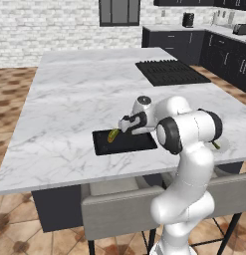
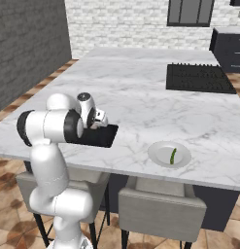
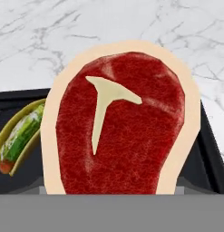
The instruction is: Create a steak meal by picking up the steak and asparagus from the tray and placing them on the plate. Leave the tacos on the tray.
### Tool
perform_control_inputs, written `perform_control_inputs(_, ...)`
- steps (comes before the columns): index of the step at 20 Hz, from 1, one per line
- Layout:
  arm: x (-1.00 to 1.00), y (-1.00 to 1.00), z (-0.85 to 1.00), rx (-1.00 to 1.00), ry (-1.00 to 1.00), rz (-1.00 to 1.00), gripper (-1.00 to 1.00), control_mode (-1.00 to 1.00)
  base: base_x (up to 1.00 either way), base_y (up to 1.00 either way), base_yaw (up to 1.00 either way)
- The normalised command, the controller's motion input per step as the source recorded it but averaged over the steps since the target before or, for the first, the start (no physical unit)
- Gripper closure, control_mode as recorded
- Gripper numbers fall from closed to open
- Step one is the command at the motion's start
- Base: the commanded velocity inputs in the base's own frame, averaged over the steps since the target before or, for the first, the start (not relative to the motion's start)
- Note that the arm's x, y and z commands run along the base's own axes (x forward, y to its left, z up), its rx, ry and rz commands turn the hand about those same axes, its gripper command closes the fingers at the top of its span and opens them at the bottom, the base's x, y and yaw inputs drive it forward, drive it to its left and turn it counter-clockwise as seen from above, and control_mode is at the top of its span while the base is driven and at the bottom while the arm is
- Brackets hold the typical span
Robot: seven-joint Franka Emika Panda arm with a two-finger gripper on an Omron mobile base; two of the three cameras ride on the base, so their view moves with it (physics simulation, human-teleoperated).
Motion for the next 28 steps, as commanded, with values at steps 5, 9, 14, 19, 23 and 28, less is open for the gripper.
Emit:
perform_control_inputs(5,-0.87,-0.55,0.61,0.0,0.0,-0.05,1.0,-1.0,0.0,0.0,0.0)
perform_control_inputs(9,-0.8,-0.87,0.32,0.0,0.0,-0.11,1.0,-1.0,0.0,0.0,0.0)
perform_control_inputs(14,-0.45,-1.0,0.43,0.0,0.0,-0.13,1.0,-1.0,0.0,0.0,0.0)
perform_control_inputs(19,-0.3,-1.0,0.28,0.0,0.0,-0.1,1.0,-1.0,0.0,0.0,0.0)
perform_control_inputs(23,-0.26,-0.93,0.06,0.0,0.0,-0.1,1.0,-1.0,0.0,0.0,0.0)
perform_control_inputs(28,-0.05,-0.83,0.0,0.0,0.02,-0.07,1.0,-1.0,0.0,0.0,0.0)
